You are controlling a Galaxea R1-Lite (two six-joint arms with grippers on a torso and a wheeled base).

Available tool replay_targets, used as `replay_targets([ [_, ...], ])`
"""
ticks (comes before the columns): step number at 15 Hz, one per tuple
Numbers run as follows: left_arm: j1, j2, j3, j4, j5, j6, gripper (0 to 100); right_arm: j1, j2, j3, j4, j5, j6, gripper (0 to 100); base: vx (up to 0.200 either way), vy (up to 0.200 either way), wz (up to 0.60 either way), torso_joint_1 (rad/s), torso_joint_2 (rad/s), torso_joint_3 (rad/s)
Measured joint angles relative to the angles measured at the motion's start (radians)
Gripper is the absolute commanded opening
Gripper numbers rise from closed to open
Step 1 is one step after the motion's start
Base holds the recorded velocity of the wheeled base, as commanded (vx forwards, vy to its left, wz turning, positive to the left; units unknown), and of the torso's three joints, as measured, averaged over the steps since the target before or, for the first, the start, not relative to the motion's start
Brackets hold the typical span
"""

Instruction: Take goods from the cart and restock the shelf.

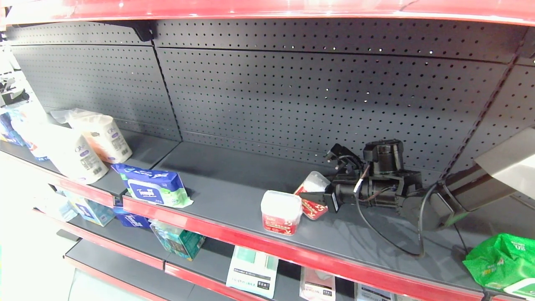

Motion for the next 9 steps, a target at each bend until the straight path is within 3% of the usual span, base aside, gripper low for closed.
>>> replay_targets([
  [9, 0.0, 0.0, 0.0, 0.0, 0.0, 0.0, 100, 0.006, -0.001, 0.004, 0.0, 0.0, 0.0, 0, 0.0, 0.0, 0.0, 0.0, 0.0, 0.0],
])
